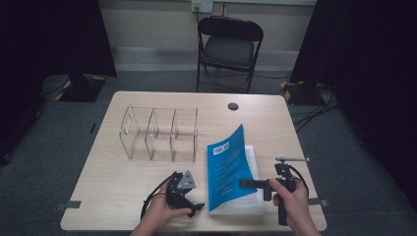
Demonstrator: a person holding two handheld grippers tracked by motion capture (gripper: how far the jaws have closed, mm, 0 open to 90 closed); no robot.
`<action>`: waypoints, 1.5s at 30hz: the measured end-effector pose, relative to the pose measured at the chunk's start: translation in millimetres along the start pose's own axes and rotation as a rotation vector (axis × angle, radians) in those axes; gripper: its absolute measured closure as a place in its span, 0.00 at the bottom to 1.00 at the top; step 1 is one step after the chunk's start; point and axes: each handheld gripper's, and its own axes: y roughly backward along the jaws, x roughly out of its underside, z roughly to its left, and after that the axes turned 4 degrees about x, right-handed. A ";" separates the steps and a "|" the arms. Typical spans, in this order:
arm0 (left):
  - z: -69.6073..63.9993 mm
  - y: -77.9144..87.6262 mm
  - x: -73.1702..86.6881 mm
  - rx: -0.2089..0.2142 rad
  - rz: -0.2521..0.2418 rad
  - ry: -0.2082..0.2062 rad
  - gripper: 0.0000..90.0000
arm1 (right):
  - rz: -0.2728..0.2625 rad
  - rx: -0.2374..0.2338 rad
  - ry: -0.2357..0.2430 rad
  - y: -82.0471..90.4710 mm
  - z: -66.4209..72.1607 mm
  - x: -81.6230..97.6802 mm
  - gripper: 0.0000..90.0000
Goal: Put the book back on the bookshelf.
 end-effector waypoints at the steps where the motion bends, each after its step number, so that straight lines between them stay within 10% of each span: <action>1: -0.2 -0.2 0.0 -0.001 -0.003 0.000 0.00 | 0.000 0.000 0.000 0.0 0.0 0.0 0.95; 33: -16.9 -15.0 -19.3 -0.043 -0.035 -0.121 0.08 | 0.020 -0.021 0.065 8.9 52.8 -51.0 0.95; 44: -26.2 -23.7 -35.5 -0.072 -0.237 -0.112 0.19 | 0.008 -0.042 0.056 17.7 59.6 -54.9 0.95; 45: -28.2 -20.1 -37.6 -0.101 -0.252 -0.170 0.19 | 0.012 -0.047 0.054 16.4 57.6 -54.6 0.95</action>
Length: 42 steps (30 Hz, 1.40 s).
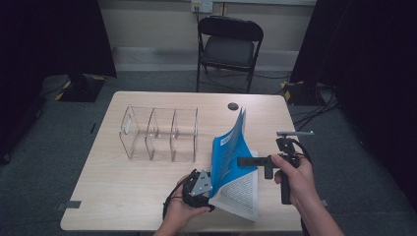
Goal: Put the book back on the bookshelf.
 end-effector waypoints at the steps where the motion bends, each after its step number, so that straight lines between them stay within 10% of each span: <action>1: 0.0 0.0 0.0 0.000 0.000 0.000 0.19 | 0.002 -0.004 -0.003 -0.5 -0.5 -0.2 0.95; 7: -2.9 2.2 6.0 -0.031 -0.094 0.079 0.21 | 0.007 -0.008 -0.015 -2.0 -2.2 -1.3 0.95; 26: -5.9 4.2 6.5 -0.079 -0.066 0.086 0.17 | 0.024 0.009 0.003 -2.9 -1.0 -1.2 0.95; 42: -14.8 6.6 -0.3 -0.111 -0.068 -0.085 0.17 | 0.117 0.096 0.021 1.3 12.8 -10.5 0.95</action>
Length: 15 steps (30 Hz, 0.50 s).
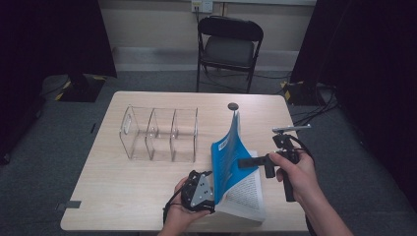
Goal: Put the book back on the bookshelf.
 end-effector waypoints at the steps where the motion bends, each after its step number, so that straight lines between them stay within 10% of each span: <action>1: 0.0 0.0 0.0 0.000 0.000 0.000 0.17 | 0.000 0.000 0.000 0.0 0.0 0.0 0.95; 15: -6.5 1.3 -11.4 -0.041 -0.048 -0.129 0.16 | 0.011 -0.029 -0.013 3.1 4.7 -8.3 0.95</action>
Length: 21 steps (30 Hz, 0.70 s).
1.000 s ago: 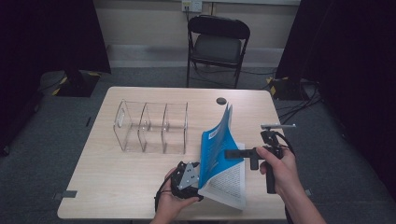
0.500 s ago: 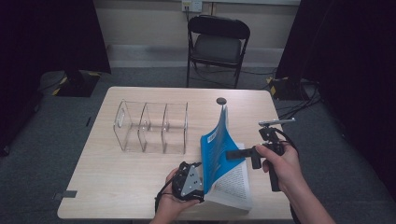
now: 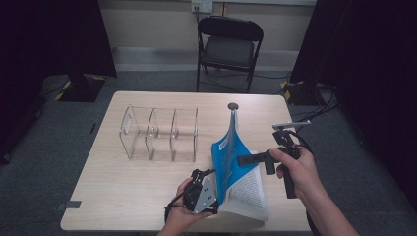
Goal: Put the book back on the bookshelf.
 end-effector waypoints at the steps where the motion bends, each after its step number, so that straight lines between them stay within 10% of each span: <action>1: -1.7 0.5 -4.6 -0.005 -0.019 -0.022 0.16 | -0.002 -0.017 0.001 0.2 0.8 -0.8 0.95; 15: -3.8 -3.9 -35.3 0.047 -0.137 0.012 0.17 | 0.011 -0.037 -0.012 -3.2 21.2 -28.5 0.94; 21: 3.0 -1.6 -35.9 0.039 -0.061 -0.029 0.36 | -0.001 0.019 -0.037 -13.2 20.7 -43.4 0.94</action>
